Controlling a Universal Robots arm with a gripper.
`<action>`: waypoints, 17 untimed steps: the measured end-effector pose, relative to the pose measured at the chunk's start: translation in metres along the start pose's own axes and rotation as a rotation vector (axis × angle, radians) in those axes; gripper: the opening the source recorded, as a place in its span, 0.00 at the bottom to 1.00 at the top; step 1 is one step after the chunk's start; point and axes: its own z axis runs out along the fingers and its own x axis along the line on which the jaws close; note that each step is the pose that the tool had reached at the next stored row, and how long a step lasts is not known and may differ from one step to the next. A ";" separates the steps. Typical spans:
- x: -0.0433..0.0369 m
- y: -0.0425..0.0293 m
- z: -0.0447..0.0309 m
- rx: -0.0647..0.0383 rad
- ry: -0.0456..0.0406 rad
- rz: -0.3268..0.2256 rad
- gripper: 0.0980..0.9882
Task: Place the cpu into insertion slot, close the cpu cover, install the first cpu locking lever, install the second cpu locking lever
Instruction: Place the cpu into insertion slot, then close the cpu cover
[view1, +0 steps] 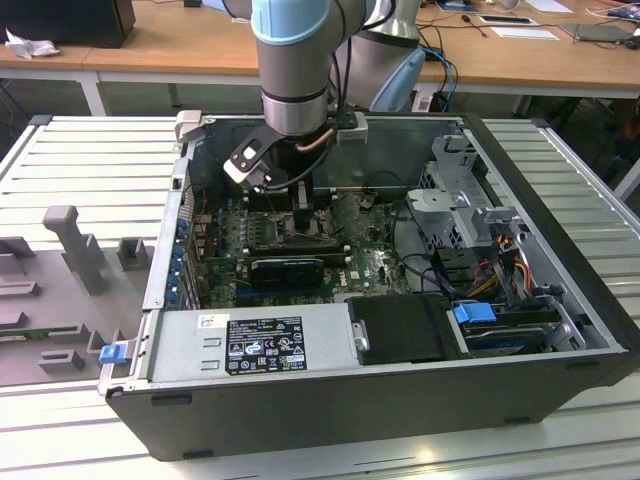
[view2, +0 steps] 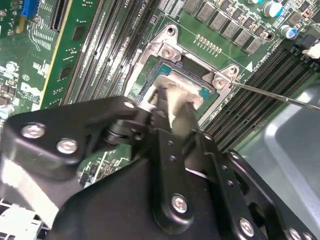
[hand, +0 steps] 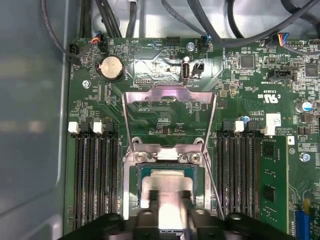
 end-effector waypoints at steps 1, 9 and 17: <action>0.0000 0.0001 -0.0011 0.001 0.0000 0.000 0.13; 0.0002 0.0010 -0.0115 0.001 -0.0003 0.000 0.01; 0.0002 0.0150 -0.0123 0.009 -0.0002 0.001 0.01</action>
